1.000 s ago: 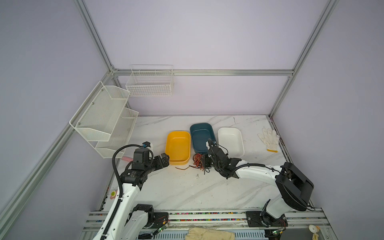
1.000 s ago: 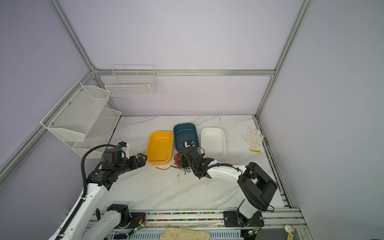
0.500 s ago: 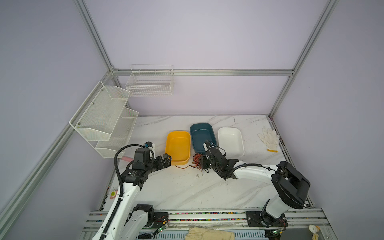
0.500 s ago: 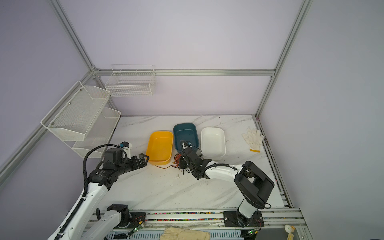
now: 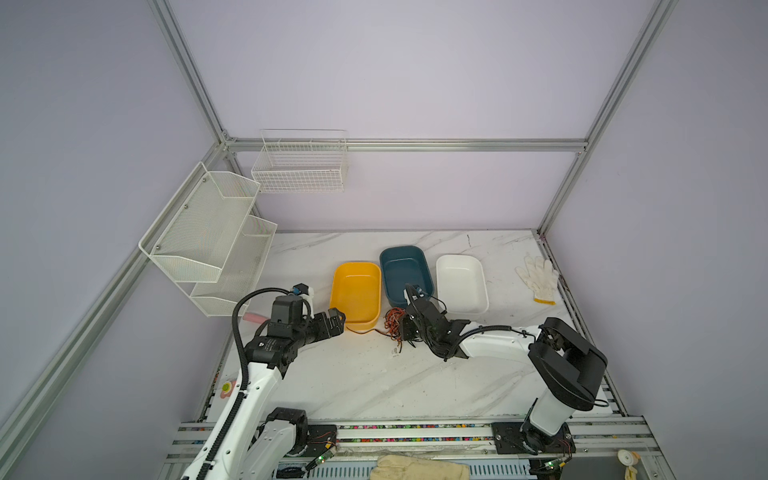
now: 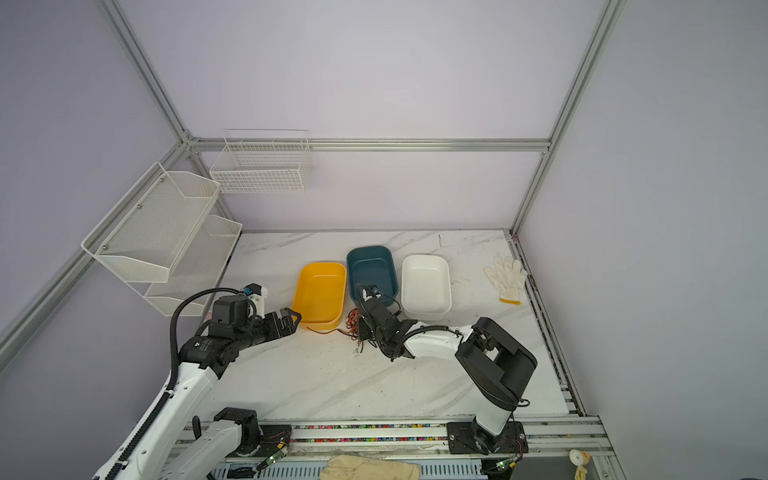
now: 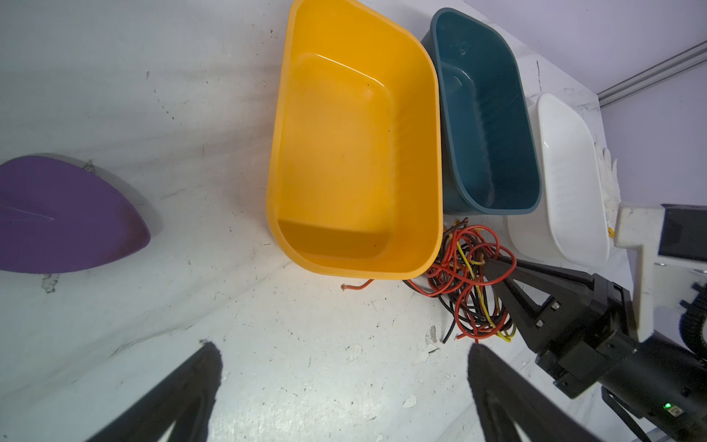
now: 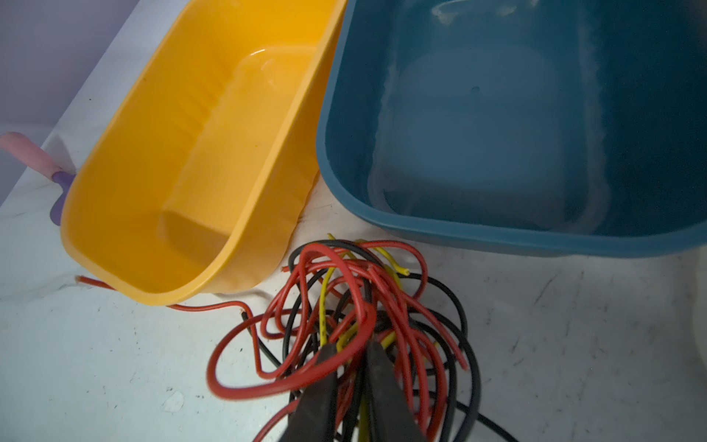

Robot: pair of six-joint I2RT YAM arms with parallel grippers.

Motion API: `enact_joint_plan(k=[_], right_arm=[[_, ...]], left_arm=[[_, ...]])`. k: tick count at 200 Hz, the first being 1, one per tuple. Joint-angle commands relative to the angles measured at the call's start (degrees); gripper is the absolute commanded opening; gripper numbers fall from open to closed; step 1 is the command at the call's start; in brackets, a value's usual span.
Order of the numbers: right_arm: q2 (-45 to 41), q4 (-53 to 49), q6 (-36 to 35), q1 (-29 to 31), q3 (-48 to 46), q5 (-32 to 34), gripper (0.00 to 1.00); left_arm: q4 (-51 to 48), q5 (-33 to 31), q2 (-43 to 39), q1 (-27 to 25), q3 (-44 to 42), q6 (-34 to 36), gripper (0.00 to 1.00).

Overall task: Untangle the cables
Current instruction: 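Close the right gripper on the wire bundle while the left gripper reaches in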

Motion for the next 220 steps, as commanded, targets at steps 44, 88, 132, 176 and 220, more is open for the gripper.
enact_joint_plan(k=[44,88,132,176,220], right_arm=[[-12.92,5.19,-1.48,0.66,-7.15,-5.66,0.00],[-17.60,11.03,-1.08,0.82,-11.69,-8.89,0.00],[-24.07,17.52,0.16,0.88,-15.78,-11.28,0.00],[-25.86,20.80,2.03,0.89,-18.01,-11.28,0.00],[-25.07,20.75,3.10,0.93,-17.67,-11.47,0.00]], left_arm=[[2.97,9.19,0.72,-3.03,4.29,-3.01,1.00],[12.23,11.24,-3.42,-11.31,-2.43,-15.46,1.00],[17.10,9.70,-3.09,-18.42,-5.35,-20.61,0.98],[22.60,8.27,-0.97,-24.22,-8.62,-23.40,0.93],[27.35,6.95,0.92,-28.41,-10.61,-23.51,0.90]])
